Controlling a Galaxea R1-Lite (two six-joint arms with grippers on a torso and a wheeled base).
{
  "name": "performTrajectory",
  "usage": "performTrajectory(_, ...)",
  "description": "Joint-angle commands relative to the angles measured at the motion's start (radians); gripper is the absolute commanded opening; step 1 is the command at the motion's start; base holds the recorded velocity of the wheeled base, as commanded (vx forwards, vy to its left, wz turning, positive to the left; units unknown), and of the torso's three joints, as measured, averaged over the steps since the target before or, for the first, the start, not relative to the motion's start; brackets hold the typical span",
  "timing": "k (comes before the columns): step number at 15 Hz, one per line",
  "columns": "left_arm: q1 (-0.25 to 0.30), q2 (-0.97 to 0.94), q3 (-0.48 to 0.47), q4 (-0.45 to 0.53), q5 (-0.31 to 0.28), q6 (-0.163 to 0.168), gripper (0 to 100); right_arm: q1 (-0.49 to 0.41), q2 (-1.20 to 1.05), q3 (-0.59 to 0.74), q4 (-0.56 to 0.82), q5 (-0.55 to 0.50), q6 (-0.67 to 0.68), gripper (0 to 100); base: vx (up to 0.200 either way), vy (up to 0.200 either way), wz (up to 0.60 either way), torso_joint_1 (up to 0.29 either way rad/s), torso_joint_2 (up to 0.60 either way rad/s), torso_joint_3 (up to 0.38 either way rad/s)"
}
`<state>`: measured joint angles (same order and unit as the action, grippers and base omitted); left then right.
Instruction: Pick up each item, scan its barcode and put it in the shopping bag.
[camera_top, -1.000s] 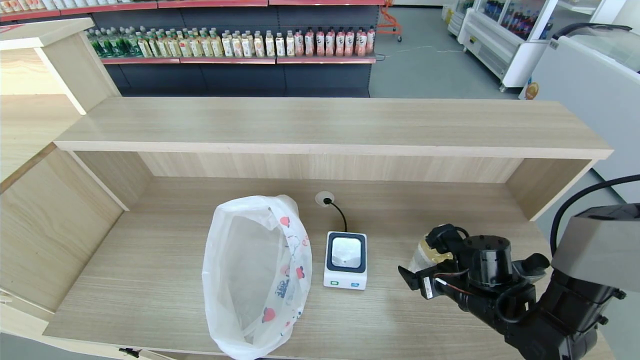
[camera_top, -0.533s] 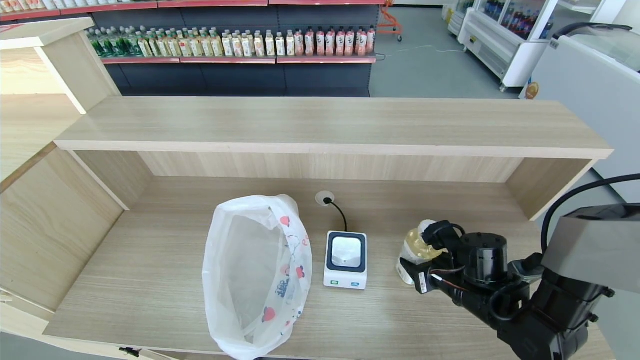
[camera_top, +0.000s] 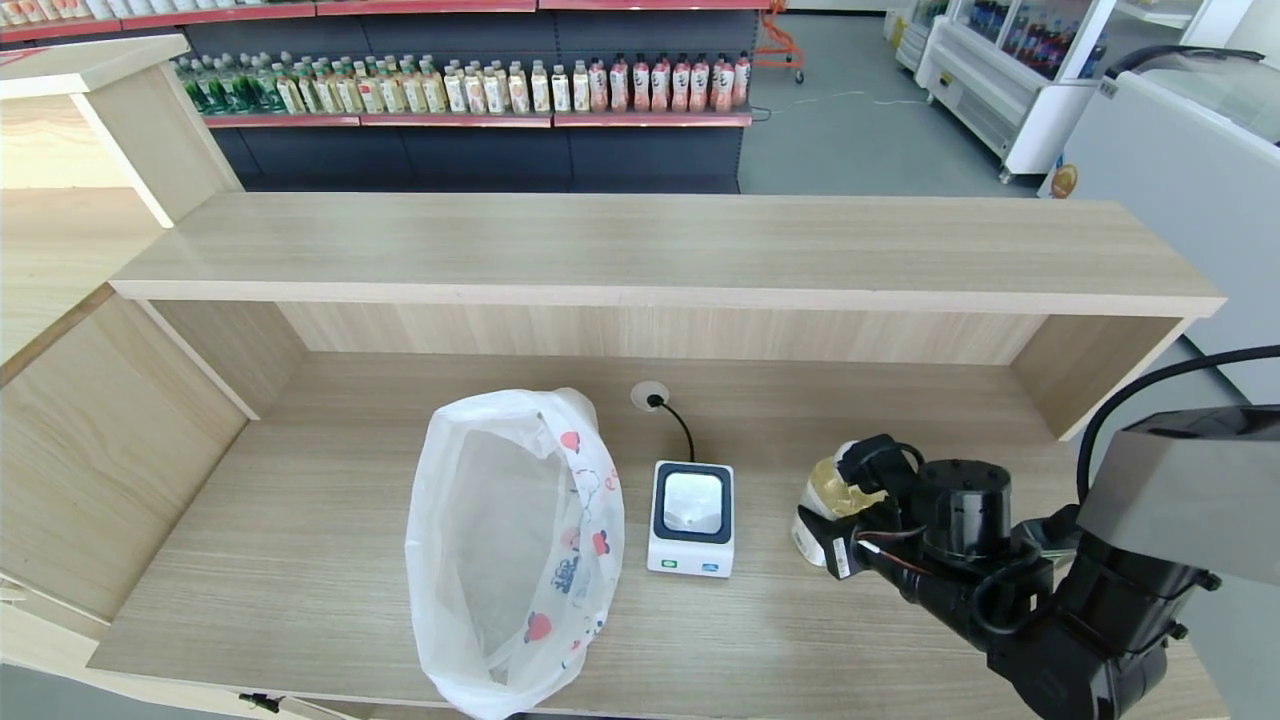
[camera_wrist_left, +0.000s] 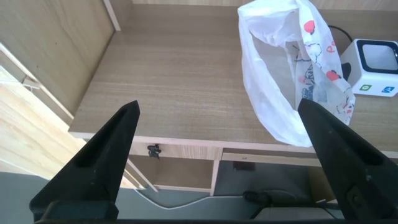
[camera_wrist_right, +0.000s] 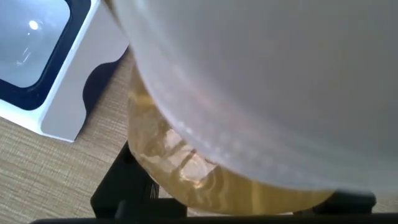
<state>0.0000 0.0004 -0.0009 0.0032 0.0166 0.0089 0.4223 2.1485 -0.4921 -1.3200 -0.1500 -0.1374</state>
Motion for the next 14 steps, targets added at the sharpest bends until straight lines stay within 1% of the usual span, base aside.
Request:
performTrajectory(1,0.0,0.0,-0.001,0.0,0.0,0.0,100,0.0,-0.087,0.015,0.019,0.049,0.039,0,0.0,0.0,0.0,0.0,0.0,0.0)
performTrajectory(2,0.0,0.0,0.001,0.0,0.0,0.0,100,-0.01,-0.162,0.009,0.062,0.113,0.079,0,0.0,0.0,0.0,0.0,0.0,0.0)
performTrajectory(3,0.0,0.0,-0.001,0.0,0.0,0.0,100,-0.051,-0.283,0.003,0.179,0.205,0.107,0,0.0,0.0,0.0,0.0,0.0,0.0)
performTrajectory(5,0.0,0.0,-0.001,0.0,0.0,0.0,100,-0.166,-0.489,-0.032,0.45,0.489,0.148,0,0.0,0.0,0.0,0.0,0.0,0.0)
performTrajectory(6,0.0,0.0,-0.001,0.0,0.0,0.0,100,-0.235,-0.556,-0.049,0.555,0.638,0.153,0,0.0,0.0,0.0,0.0,0.0,0.0)
performTrajectory(8,0.0,0.0,-0.001,0.0,0.0,0.0,100,-0.336,-0.619,-0.048,0.648,0.889,0.153,0,0.0,0.0,0.0,0.0,0.0,0.0)
performTrajectory(9,0.0,0.0,0.001,0.0,0.0,0.0,100,-0.359,-0.641,-0.04,0.674,0.981,0.153,0,0.0,0.0,0.0,0.0,0.0,0.0)
performTrajectory(11,0.0,0.0,0.001,0.0,0.0,0.0,100,-0.361,-0.687,-0.029,0.74,1.116,0.173,0,0.0,0.0,0.0,0.0,0.0,0.0)
performTrajectory(13,0.0,0.0,-0.001,0.0,0.0,0.0,100,-0.346,-0.714,-0.009,0.777,1.181,0.176,0,0.0,0.0,0.0,0.0,0.0,0.0)
performTrajectory(14,0.0,0.0,0.001,0.0,0.0,0.0,100,-0.298,-0.722,0.015,0.786,1.195,0.177,0,0.0,0.0,0.0,0.0,0.0,0.0)
